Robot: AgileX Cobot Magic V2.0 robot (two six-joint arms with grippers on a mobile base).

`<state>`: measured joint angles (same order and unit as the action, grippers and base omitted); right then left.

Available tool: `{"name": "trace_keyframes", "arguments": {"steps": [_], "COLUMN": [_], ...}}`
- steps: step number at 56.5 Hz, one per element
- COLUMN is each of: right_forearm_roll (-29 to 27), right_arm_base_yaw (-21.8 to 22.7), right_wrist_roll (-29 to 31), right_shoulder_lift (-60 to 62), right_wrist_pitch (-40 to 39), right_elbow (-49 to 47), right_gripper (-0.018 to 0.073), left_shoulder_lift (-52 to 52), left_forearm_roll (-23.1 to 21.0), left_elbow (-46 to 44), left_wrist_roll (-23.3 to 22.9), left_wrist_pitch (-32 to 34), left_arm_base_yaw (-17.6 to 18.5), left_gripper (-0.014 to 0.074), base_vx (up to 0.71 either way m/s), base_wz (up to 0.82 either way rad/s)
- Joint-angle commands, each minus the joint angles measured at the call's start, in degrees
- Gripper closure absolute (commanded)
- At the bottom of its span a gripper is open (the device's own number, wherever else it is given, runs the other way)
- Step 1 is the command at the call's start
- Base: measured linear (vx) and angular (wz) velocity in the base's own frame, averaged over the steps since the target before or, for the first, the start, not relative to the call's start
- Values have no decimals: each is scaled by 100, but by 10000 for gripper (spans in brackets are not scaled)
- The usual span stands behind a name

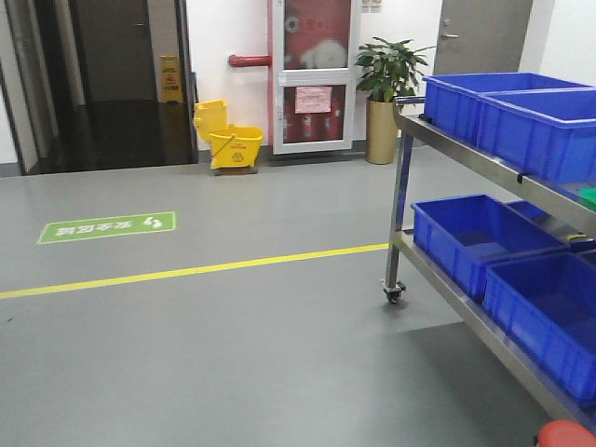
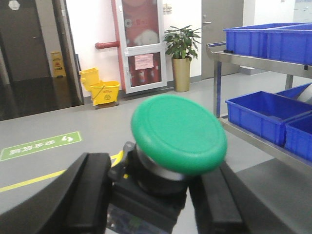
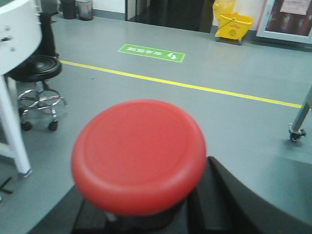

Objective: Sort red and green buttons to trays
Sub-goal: 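Drive the base to the cart holding both switches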

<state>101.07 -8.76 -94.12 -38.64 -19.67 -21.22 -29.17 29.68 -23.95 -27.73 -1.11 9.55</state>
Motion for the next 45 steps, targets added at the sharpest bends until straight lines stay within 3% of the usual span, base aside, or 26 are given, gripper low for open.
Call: {"name": "trace_keyframes", "arguments": {"steps": [1,45], "right_forearm_roll": [62,62], "right_arm_base_yaw": [24,24], "right_wrist_roll": [4,4], "right_shoulder_lift": [6,6], "right_wrist_pitch": [114,114], "right_elbow": [-191,-191], "right_gripper": [567,567], "left_shoulder_lift": [-14,-14], "left_forearm_roll": [-44,-44], "left_elbow": [-195,-195], "left_wrist_roll": [-46,-46], "left_wrist_pitch": [461,461], "left_arm_base_yaw": [28,28], "left_gripper": [596,596], "base_vx": [68,63], "base_wz": [-20,-35]}}
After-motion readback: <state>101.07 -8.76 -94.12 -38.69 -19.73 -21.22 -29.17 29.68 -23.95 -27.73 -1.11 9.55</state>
